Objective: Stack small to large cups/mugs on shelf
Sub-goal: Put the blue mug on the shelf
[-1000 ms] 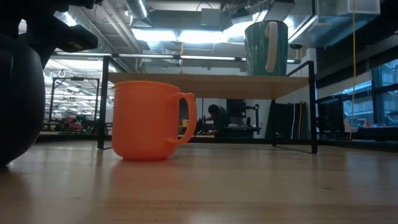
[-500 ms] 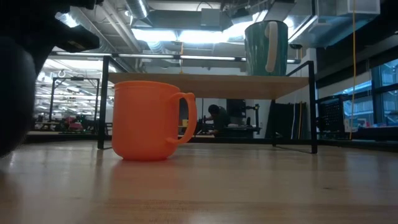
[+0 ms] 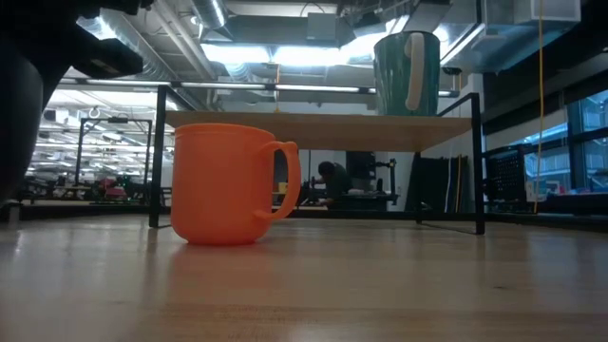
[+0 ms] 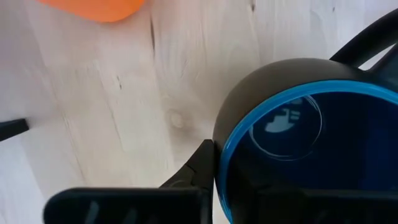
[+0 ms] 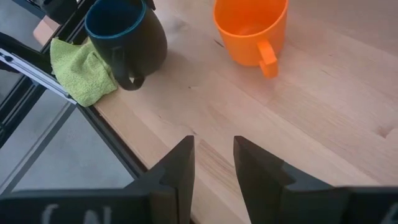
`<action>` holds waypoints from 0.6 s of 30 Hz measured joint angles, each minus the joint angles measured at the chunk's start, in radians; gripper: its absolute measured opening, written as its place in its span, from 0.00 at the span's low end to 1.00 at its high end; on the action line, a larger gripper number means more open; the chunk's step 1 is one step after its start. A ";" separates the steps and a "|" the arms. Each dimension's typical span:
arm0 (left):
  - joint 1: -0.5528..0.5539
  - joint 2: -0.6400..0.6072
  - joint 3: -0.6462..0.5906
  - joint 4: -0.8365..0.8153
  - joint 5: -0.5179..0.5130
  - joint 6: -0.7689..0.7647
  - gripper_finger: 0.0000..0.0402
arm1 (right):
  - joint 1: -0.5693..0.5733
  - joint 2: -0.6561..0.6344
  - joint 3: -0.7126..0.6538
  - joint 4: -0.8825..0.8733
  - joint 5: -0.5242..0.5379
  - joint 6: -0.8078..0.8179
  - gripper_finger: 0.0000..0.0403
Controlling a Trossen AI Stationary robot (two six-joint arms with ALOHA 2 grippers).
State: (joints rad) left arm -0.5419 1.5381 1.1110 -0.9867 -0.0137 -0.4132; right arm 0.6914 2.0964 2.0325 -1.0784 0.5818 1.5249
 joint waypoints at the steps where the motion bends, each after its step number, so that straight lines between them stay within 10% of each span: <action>1: 0.000 -0.002 0.001 0.000 0.001 -0.002 0.04 | 0.000 0.000 0.000 -0.001 0.000 0.000 0.28; 10: 0.000 -0.002 0.033 -0.014 0.053 -0.024 0.03 | 0.000 0.000 0.000 -0.005 0.002 0.000 0.28; 18: 0.014 -0.001 0.330 -0.208 0.003 -0.017 0.03 | 0.000 0.000 0.000 -0.062 0.004 0.000 0.28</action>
State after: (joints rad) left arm -0.5281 1.5369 1.4409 -1.1946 -0.0103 -0.4303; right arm 0.6914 2.0964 2.0327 -1.1403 0.5853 1.5246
